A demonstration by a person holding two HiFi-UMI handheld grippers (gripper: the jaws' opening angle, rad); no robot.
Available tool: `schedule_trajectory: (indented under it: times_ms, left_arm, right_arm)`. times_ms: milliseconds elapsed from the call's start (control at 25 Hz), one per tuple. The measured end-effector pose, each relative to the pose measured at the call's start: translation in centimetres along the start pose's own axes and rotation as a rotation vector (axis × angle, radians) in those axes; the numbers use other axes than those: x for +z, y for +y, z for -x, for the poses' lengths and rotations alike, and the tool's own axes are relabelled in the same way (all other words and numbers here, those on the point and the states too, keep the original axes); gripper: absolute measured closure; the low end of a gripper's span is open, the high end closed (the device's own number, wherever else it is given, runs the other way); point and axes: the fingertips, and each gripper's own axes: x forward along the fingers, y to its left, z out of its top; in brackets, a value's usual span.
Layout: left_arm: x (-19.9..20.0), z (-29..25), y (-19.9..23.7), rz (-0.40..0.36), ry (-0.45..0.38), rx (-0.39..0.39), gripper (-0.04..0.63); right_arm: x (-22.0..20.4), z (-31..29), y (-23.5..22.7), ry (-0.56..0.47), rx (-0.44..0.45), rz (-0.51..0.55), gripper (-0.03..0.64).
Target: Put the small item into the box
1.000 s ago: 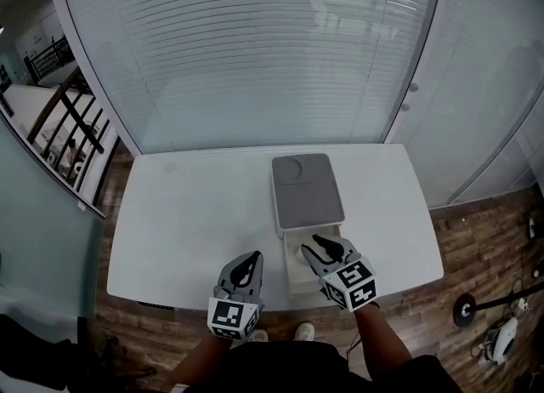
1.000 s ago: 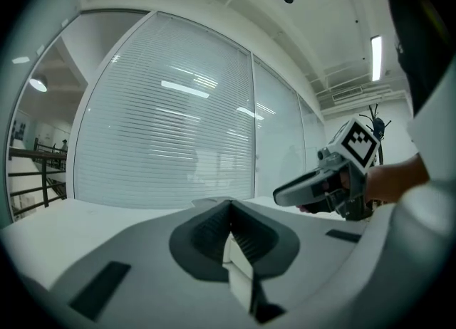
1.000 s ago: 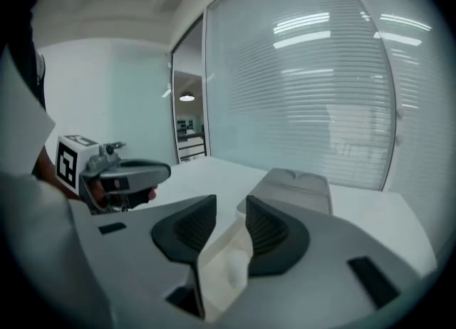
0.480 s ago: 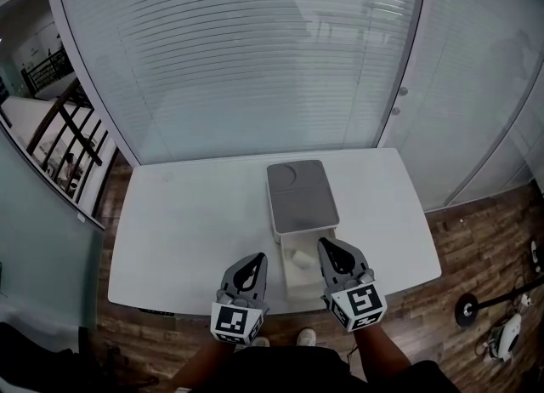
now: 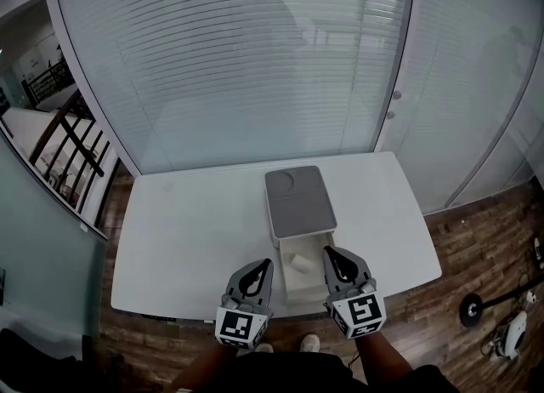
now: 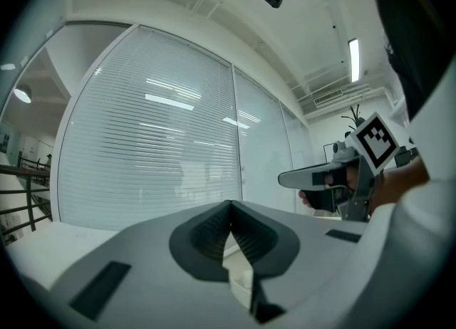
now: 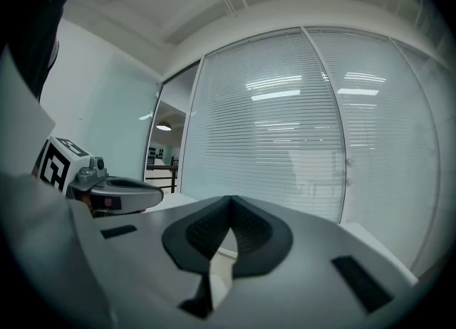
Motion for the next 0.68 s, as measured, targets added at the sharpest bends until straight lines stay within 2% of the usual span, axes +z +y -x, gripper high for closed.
schedule_trajectory:
  times_ms: [200, 440, 680]
  left_arm:
    - [1.7, -0.5, -1.3, -0.055, -0.042, -0.027, 0.586]
    - [0.3, -0.1, -1.3, -0.03, 0.008, -0.028, 0.586]
    - [0.4, 0.2, -1.1, -0.003, 0.003, -0.017, 0.586]
  right_arm:
    - [-0.3, 0.3, -0.2, -0.003, -0.005, 0.001, 0.614]
    - [-0.7, 0.5, -0.4, -0.002, -0.014, 0.012, 0.614]
    - [0.0, 0.8, 0.4, -0.002, 0.007, 0.039, 0.614]
